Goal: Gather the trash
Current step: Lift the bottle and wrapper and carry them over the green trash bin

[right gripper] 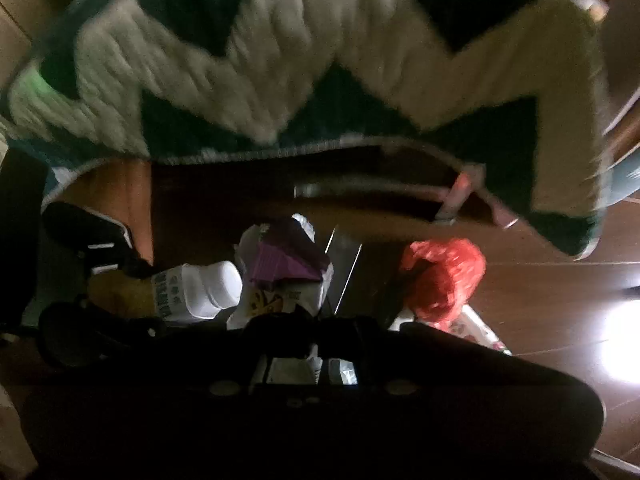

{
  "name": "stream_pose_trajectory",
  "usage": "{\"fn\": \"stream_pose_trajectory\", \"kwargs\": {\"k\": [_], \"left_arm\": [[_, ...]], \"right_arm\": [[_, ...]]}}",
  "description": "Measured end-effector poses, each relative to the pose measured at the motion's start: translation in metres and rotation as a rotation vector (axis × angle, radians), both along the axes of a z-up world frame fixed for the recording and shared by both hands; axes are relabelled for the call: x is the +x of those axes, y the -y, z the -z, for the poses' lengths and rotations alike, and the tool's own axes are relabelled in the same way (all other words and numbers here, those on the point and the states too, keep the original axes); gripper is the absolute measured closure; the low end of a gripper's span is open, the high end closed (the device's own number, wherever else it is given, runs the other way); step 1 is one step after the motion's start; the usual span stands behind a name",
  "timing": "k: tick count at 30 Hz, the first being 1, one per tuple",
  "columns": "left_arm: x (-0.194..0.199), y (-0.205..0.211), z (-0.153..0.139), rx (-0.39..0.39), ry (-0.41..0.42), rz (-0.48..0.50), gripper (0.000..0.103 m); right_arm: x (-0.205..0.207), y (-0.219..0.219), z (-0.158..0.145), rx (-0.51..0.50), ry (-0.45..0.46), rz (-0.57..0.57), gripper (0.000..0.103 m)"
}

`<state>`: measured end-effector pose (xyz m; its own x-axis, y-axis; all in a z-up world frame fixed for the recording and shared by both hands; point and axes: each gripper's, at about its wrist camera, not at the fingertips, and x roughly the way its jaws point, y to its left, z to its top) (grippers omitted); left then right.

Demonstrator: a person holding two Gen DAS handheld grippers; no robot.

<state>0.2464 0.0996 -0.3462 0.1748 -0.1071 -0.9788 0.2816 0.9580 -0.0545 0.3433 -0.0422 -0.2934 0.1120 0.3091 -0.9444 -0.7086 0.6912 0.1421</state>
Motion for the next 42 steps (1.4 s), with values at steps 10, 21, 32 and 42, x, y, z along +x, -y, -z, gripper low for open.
{"fn": "stream_pose_trajectory", "kwargs": {"k": [10,21,32,42], "left_arm": [[-0.04,0.017,-0.144,-0.037,0.196,-0.159,0.058],[-0.078,0.052,-0.281,-0.085,0.438,-0.24,0.058],[-0.07,0.117,-0.405,-0.164,0.646,-0.222,0.058],[-0.031,0.196,-0.489,-0.215,0.762,-0.122,0.058]], "right_arm": [[-0.057,0.028,-0.142,0.093,0.179,0.034,0.101],[-0.128,0.082,-0.258,0.168,0.411,0.086,0.101],[-0.157,0.146,-0.358,0.215,0.656,0.14,0.101],[-0.143,0.212,-0.438,0.203,0.812,0.23,0.101]]}}
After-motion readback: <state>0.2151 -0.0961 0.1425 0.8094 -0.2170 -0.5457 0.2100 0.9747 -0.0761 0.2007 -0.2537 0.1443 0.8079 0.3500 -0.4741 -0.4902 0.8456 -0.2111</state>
